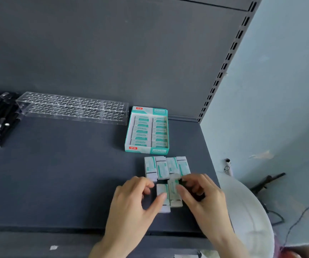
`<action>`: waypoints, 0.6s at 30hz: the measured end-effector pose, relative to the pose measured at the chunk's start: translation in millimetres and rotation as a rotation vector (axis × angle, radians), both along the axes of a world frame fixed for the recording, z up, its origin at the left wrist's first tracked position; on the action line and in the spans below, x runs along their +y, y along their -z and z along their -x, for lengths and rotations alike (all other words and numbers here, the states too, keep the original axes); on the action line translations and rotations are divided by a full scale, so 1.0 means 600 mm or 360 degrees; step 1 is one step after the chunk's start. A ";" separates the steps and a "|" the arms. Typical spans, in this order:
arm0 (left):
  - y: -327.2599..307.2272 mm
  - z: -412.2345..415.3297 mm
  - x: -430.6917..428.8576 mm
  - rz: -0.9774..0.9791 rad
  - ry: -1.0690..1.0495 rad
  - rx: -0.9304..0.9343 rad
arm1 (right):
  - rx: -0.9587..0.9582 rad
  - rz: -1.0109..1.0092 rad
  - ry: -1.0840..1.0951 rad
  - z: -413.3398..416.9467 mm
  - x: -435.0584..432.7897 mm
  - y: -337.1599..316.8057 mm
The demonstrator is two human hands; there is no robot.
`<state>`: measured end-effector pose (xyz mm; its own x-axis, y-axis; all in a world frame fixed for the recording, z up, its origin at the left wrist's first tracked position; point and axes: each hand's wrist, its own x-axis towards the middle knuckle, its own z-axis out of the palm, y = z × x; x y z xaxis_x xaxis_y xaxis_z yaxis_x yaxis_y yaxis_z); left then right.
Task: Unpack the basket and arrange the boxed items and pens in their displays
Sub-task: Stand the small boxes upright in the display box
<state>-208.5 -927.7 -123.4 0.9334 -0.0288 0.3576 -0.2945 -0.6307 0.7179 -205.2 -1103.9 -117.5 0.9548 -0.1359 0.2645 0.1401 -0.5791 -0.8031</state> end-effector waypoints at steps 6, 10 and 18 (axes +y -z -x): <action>-0.003 0.036 -0.026 -0.0354 -0.0195 0.0101 | 0.0143 0.0304 -0.0170 0.010 -0.009 0.002; 0.003 0.048 -0.024 -0.0327 -0.0226 0.0157 | 0.0236 0.0294 -0.0360 0.014 -0.031 -0.003; -0.005 0.052 -0.042 -0.0462 -0.0388 0.0140 | 0.0131 0.0482 -0.0280 0.024 -0.022 -0.001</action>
